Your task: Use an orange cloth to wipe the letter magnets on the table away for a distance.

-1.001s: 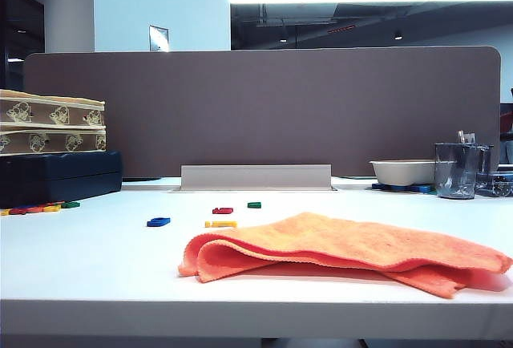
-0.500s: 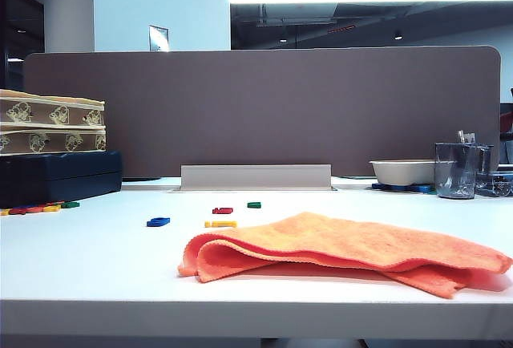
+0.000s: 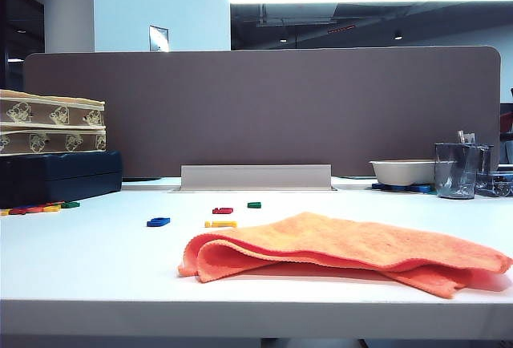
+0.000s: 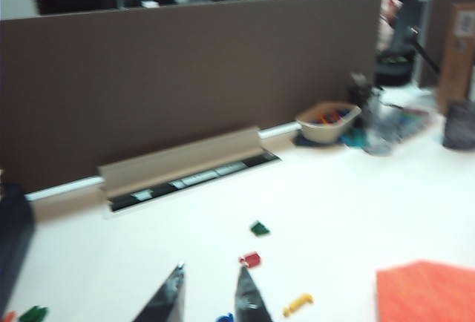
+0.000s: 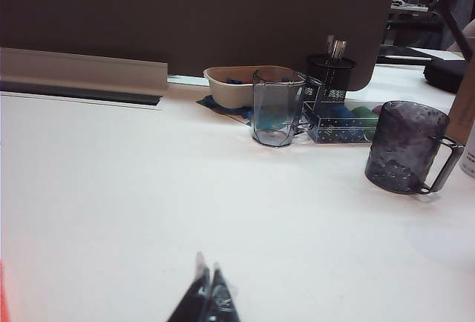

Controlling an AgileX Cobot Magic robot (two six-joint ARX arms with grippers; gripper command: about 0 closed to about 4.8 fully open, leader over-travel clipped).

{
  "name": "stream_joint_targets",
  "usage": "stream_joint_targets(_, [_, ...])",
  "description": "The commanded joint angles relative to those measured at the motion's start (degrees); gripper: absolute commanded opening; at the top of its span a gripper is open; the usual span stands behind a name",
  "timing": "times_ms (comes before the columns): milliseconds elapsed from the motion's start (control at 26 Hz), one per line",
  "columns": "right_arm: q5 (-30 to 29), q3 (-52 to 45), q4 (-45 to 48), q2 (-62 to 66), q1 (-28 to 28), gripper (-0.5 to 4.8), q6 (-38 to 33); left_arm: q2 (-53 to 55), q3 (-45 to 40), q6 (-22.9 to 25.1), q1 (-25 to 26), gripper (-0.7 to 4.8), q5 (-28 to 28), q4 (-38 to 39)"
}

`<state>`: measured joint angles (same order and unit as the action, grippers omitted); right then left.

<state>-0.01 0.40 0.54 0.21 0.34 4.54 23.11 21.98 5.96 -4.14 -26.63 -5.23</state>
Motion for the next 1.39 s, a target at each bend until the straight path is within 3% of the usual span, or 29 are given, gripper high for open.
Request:
stream_joint_targets(38, [0.04, -0.44, 0.57, -0.22, 0.00, -0.05, -0.07, 4.83, 1.42, 2.67, -3.06, 0.90, -1.46, -1.81])
stream_joint_targets(269, [0.04, -0.44, 0.57, -0.22, 0.00, -0.05, -0.04, 15.54, 3.08, 7.74, -14.10, 1.35, 1.42, -2.64])
stream_joint_targets(346, [0.04, -0.44, 0.57, -0.22, 0.00, -0.05, -0.07, 18.80, 3.21, 7.80, -17.51, 1.37, 3.23, -4.37])
stream_joint_targets(462, [0.04, -0.44, 0.57, -0.22, 0.00, -0.05, -0.07, 24.39, 3.34, 8.13, -22.12, 1.90, 4.17, -8.11])
stream_joint_targets(616, [0.04, -0.44, 0.59, -0.22, -0.02, -0.05, -0.07, 32.94, 4.94, 9.07, -27.06, 1.98, 6.03, -11.32])
stream_joint_targets(731, [0.04, -0.44, 0.57, -0.22, 0.00, -0.05, -0.07, 38.80, 7.08, 9.09, -29.05, 2.50, 6.27, -12.28])
stream_joint_targets(962, [0.07, -0.44, 0.57, -0.22, -0.04, -0.05, -0.07, 56.37, 16.50, 9.07, -33.18, 2.59, 6.19, -14.60])
stream_joint_targets(1078, [0.04, -0.44, 0.57, -0.22, 0.00, -0.05, -0.07, 60.39, 18.93, 9.05, -33.90, 3.08, 6.03, -14.60])
stream_joint_targets(1386, [0.11, -0.44, 0.57, -0.22, 0.00, -0.05, -0.07, 66.86, 21.40, 9.05, -35.52, 3.11, 5.97, -16.37])
